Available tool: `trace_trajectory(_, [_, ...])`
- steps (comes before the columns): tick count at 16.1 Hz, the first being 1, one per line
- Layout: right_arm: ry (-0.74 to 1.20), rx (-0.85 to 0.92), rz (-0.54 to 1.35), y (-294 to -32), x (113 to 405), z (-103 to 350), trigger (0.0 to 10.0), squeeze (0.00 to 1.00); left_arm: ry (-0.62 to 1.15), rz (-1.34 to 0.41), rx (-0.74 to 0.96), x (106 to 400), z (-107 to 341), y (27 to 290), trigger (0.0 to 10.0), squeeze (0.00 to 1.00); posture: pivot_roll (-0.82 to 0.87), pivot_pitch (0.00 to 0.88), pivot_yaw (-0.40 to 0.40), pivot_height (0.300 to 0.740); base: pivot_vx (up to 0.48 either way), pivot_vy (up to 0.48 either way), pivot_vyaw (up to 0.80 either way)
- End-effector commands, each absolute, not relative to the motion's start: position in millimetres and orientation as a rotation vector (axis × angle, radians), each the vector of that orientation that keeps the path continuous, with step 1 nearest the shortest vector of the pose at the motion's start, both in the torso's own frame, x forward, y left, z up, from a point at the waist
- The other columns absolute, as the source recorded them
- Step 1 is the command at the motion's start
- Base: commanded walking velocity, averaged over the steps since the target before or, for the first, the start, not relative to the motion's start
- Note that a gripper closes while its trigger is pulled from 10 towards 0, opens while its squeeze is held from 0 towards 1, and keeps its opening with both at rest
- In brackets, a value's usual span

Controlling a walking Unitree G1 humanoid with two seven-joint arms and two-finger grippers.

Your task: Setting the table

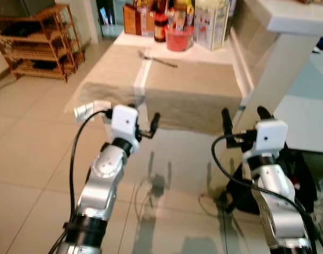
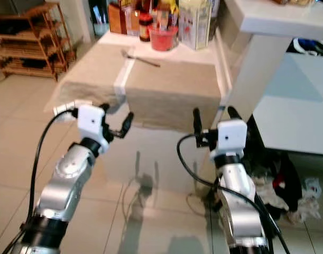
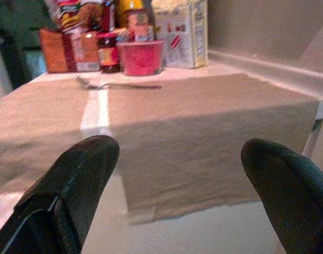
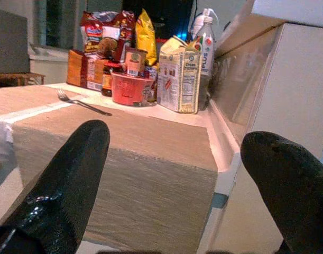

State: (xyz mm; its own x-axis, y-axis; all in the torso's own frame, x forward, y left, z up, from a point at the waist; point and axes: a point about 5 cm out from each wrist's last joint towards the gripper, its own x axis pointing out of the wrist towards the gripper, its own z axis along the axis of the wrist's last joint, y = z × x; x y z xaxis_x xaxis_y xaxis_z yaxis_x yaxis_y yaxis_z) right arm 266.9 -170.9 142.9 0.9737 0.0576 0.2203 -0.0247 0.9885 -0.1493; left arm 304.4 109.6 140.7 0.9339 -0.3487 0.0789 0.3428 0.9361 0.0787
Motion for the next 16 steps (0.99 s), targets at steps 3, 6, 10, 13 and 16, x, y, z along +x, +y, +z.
trace_trajectory(3, [-0.199, -0.146, 0.040, -174, 271, 139, 10.0, 0.00, -0.118, -0.348, 0.092, 306, 147, 108, 10.0, 0.00, 0.02, 0.000, -0.022, 0.740, 0.439, 0.000, 0.00])
trace_trajectory(6, [-0.203, -0.157, 0.049, -176, 276, 143, 10.0, 0.00, -0.132, -0.323, 0.103, 310, 149, 105, 10.0, 0.00, 0.01, 0.000, -0.027, 0.740, 0.442, 0.000, 0.00])
trace_trajectory(10, [-0.212, -0.162, 0.043, -178, 278, 143, 10.0, 0.00, -0.169, -0.297, 0.087, 315, 158, 108, 10.0, 0.00, 0.01, 0.000, -0.026, 0.740, 0.443, 0.000, 0.00])
trace_trajectory(13, [-0.258, -0.139, 0.048, -173, 279, 149, 10.0, 0.00, -0.206, -0.306, 0.078, 316, 166, 105, 10.0, 0.00, 0.01, 0.000, -0.023, 0.740, 0.442, 0.000, 0.00])
trace_trajectory(16, [-0.289, -0.134, 0.062, -171, 285, 159, 10.0, 0.00, -0.266, -0.310, 0.064, 320, 183, 99, 10.0, 0.00, 0.01, 0.000, -0.021, 0.740, 0.440, 0.000, 0.00])
